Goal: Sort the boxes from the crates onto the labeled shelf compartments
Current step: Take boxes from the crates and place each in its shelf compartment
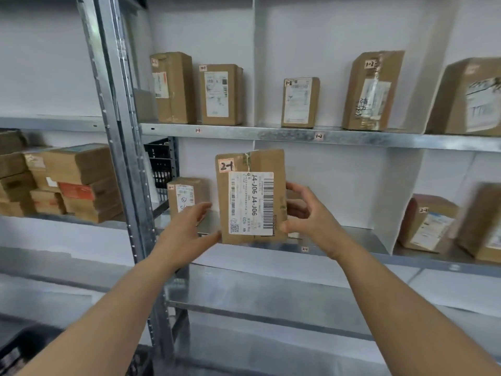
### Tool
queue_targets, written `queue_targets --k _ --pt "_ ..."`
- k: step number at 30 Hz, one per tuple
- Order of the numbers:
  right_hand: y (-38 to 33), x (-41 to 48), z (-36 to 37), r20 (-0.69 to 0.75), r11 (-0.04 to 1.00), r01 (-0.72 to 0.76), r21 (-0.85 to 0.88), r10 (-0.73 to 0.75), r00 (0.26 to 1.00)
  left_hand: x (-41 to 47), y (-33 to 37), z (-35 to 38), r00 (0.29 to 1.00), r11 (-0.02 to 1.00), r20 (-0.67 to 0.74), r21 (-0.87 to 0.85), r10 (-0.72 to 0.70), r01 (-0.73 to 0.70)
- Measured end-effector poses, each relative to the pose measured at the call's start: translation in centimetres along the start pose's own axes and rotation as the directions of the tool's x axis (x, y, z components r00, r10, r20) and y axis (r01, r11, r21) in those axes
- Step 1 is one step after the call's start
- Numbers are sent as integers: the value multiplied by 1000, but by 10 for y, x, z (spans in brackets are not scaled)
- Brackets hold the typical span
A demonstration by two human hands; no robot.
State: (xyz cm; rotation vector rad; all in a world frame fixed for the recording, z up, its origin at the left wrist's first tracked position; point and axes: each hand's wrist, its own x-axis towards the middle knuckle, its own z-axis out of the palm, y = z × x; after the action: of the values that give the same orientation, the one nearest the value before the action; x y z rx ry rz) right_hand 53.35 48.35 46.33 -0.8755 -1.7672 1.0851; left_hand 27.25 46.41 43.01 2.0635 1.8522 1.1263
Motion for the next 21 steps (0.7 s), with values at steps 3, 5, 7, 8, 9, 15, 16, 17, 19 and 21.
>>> queue_targets --k 3,5,7,8,9,15,16,17,19,21 --pt "5 0 -27 -2 999 19 -34 -19 1000 12 15 16 1000 998 -5 52 23 -22" --pt "10 0 -41 -18 999 27 -38 -28 999 20 24 26 999 996 -8 84 37 -36" --pt "16 1 -53 -39 999 32 -44 -34 999 26 32 36 999 992 -4 116 50 -49" --pt "19 1 -57 -45 998 32 -45 -35 998 29 34 40 998 991 0 123 56 -55" --pt "21 2 -60 -50 998 31 -49 -34 998 31 36 43 998 990 5 130 59 -59" --pt "37 14 -60 -81 999 20 -45 -24 996 48 27 55 998 976 33 205 62 -67" --pt "40 18 -57 -78 999 16 -46 -19 997 51 22 55 998 975 33 211 62 -67" --pt "42 23 -53 -74 999 7 -51 -11 997 54 16 56 998 975 36 213 58 -64" --pt "47 36 -43 -66 998 -11 -65 7 998 64 0 55 998 975 46 215 38 -47" --pt "53 53 -30 -60 997 -25 -78 20 998 75 -21 52 998 974 52 225 19 -31"
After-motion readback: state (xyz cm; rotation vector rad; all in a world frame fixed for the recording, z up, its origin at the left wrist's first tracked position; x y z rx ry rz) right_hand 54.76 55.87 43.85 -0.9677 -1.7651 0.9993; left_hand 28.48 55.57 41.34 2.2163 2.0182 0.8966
